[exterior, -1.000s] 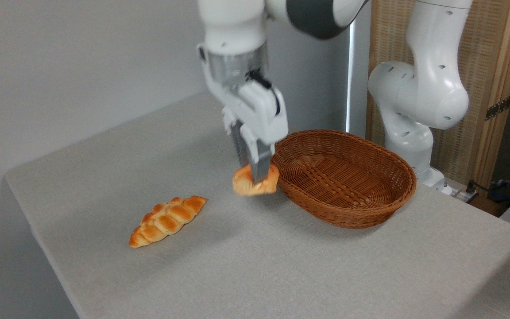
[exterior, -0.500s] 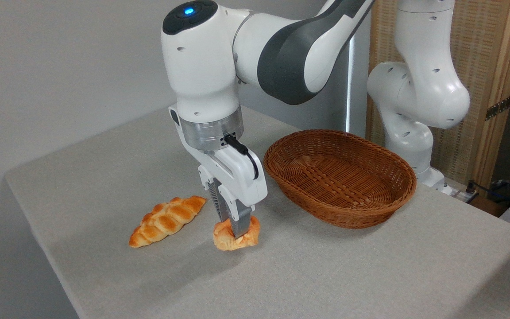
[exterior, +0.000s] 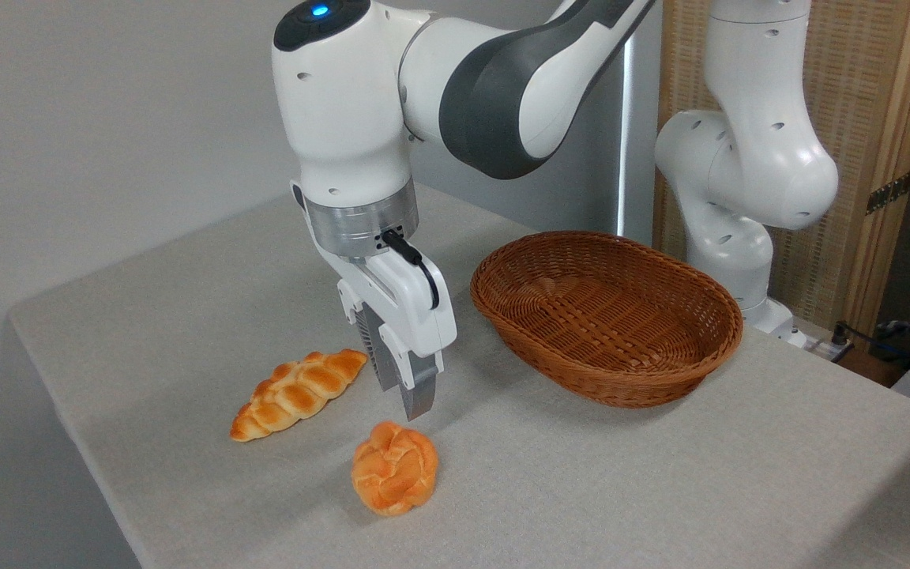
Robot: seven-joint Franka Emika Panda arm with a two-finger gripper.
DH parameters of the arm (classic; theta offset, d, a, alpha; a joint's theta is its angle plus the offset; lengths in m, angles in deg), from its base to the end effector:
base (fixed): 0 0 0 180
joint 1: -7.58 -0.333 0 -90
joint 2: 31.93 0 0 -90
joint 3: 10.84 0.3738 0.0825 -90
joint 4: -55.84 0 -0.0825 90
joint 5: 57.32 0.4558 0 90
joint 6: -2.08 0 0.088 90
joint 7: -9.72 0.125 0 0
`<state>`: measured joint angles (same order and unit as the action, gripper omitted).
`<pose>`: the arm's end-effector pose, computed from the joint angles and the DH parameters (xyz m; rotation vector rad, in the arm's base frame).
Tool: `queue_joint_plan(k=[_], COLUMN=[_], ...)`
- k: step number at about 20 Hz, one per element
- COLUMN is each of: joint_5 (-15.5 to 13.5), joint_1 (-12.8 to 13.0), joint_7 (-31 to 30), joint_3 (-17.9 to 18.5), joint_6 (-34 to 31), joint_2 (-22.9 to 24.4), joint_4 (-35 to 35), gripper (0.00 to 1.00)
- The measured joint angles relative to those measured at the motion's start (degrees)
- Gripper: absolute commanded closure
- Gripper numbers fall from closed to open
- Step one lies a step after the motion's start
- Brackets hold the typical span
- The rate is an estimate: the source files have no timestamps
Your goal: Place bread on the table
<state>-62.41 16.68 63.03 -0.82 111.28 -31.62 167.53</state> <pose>0.6184 0.0022 0.4899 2.7565 -1.3037 0.0068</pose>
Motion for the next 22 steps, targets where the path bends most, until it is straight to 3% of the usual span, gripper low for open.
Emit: queue_joint_plan(k=[7,10,15,19,22], joint_5=[0.0,0.0,0.22,3.22,3.68], joint_1=[-0.03,-0.31,-6.47,-6.93,-7.13], joint_7=[-0.5,-3.47,-11.39,-13.1,-14.61], joint_3=[0.0,-0.34,-7.81,-8.28,-8.38], joint_6=[-0.48,-4.62,-9.08,-9.69,-11.6], joint_2=[0.33,0.82,1.59,1.67,1.88], joint_4=[-2.01,-4.82,-8.29,-11.45,-13.67], gripper=[0.0,0.0,0.0,0.0,0.0])
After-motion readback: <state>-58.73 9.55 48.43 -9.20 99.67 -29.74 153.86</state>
